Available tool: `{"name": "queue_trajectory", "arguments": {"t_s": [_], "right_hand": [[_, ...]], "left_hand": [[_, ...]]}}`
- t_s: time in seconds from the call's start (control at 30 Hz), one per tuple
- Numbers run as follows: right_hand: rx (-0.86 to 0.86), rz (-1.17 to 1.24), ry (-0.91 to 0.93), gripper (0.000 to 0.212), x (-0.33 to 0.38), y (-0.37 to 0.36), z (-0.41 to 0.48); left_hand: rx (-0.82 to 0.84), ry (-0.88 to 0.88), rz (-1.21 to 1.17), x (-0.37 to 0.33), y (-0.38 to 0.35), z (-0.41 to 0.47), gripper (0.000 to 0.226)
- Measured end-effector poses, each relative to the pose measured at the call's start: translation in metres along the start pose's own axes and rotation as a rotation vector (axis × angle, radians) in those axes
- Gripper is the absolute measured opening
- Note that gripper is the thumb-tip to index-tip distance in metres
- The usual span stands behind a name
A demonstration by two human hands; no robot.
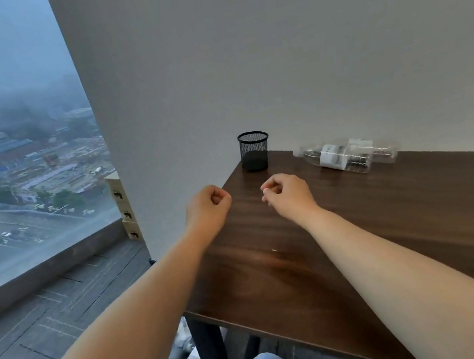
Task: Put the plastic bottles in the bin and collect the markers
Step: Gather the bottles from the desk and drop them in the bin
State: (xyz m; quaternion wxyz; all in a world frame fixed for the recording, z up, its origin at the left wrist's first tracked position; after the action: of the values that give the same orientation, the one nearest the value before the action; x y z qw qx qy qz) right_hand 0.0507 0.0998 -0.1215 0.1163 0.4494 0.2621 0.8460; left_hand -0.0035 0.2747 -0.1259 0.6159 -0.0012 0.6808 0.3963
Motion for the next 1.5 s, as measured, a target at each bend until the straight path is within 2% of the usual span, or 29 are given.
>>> {"name": "queue_trajectory", "arguments": {"t_s": [0.1,0.23,0.43,0.57,0.77,0.9,1.03,1.2,1.33,1.4,1.5], "right_hand": [[-0.064,-0.024,-0.058,0.023,-0.027,0.044,-0.011],[-0.142,-0.062,-0.132,0.024,-0.066,0.094,-0.025],[-0.224,-0.116,-0.233,0.019,-0.125,0.154,-0.027],[-0.255,-0.155,-0.258,0.015,-0.159,0.183,-0.019],[-0.272,-0.181,-0.282,0.018,-0.195,0.197,-0.003],[-0.288,-0.175,-0.297,0.026,-0.209,0.201,0.007],[-0.310,-0.196,-0.307,0.024,-0.220,0.206,0.014],[-0.393,-0.232,-0.281,0.016,-0.221,0.215,0.021],[-0.420,-0.283,-0.234,0.020,-0.218,0.213,0.035],[-0.379,-0.338,-0.216,0.026,-0.218,0.208,0.045],[-0.292,-0.460,-0.210,0.037,-0.220,0.202,0.061]], "left_hand": [[0.071,-0.059,0.015,-0.028,-0.040,-0.004,0.020],[0.183,-0.138,0.009,-0.066,-0.094,-0.010,0.009],[0.274,-0.307,0.196,-0.113,-0.176,-0.002,0.051],[0.292,-0.400,0.351,-0.138,-0.220,0.018,0.060],[0.324,-0.441,0.477,-0.158,-0.265,0.047,0.069],[0.299,-0.541,0.649,-0.168,-0.287,0.061,0.080],[0.274,-0.588,0.834,-0.169,-0.299,0.072,0.088],[0.116,-0.664,0.918,-0.174,-0.290,0.072,0.092],[0.299,-0.626,0.992,-0.162,-0.291,0.078,0.105],[0.350,-0.627,0.962,-0.162,-0.288,0.081,0.097],[0.162,-0.692,0.776,-0.175,-0.271,0.084,0.078]]}}
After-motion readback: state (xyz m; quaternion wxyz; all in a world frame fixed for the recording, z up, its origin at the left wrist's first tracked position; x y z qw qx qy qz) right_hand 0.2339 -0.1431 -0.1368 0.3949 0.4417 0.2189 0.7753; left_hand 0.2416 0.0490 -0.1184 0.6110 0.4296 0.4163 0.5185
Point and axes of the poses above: each hand's wrist, its own z-axis towards the middle knuckle, its own y-axis out of the back of the hand, x = y × z, the point moved 7 cm from there along z, towards the middle knuckle, and after that the axes turned 14 degrees about y, right-handed, at the moved point
